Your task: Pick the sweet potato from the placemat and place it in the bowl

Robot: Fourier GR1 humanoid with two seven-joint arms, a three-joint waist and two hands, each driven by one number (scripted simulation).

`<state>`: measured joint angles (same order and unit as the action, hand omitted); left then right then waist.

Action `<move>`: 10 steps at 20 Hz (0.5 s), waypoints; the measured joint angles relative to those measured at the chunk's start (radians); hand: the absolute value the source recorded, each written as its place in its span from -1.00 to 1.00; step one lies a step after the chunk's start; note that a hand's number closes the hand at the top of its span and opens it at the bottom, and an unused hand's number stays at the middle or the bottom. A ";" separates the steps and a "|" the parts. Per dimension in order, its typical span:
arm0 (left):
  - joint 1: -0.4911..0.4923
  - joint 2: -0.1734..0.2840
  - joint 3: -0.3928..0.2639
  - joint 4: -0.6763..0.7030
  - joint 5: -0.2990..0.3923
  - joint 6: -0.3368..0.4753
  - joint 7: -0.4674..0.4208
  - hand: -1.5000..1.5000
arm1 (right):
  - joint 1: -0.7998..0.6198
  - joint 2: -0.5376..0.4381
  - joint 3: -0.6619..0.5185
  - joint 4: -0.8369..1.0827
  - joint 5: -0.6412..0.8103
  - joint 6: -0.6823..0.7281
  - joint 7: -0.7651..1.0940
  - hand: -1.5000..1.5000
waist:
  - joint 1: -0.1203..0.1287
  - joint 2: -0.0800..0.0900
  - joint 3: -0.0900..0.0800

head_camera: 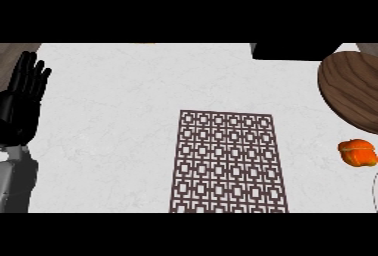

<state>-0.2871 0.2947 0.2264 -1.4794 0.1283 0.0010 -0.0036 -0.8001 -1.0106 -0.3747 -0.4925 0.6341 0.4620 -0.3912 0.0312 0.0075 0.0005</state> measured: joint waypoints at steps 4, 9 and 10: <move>0.002 -0.002 -0.001 -0.012 -0.001 0.004 0.013 0.00 | -0.005 0.089 0.035 0.030 0.047 -0.127 0.030 1.00 | -0.001 0.001 0.001; -0.006 -0.008 -0.006 0.002 -0.002 -0.003 0.000 0.00 | -0.030 0.159 0.052 0.121 0.096 -0.252 0.106 -1.00 | 0.006 0.006 0.002; -0.008 -0.010 -0.006 0.003 -0.003 0.000 0.000 0.00 | -0.035 0.176 0.048 0.139 0.096 -0.272 0.124 -1.00 | 0.005 0.006 0.001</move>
<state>-0.2946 0.2852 0.2203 -1.4768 0.1249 0.0012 -0.0034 -0.8354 -0.8345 -0.3266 -0.3535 0.7300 0.1900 -0.2669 0.0360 0.0130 0.0018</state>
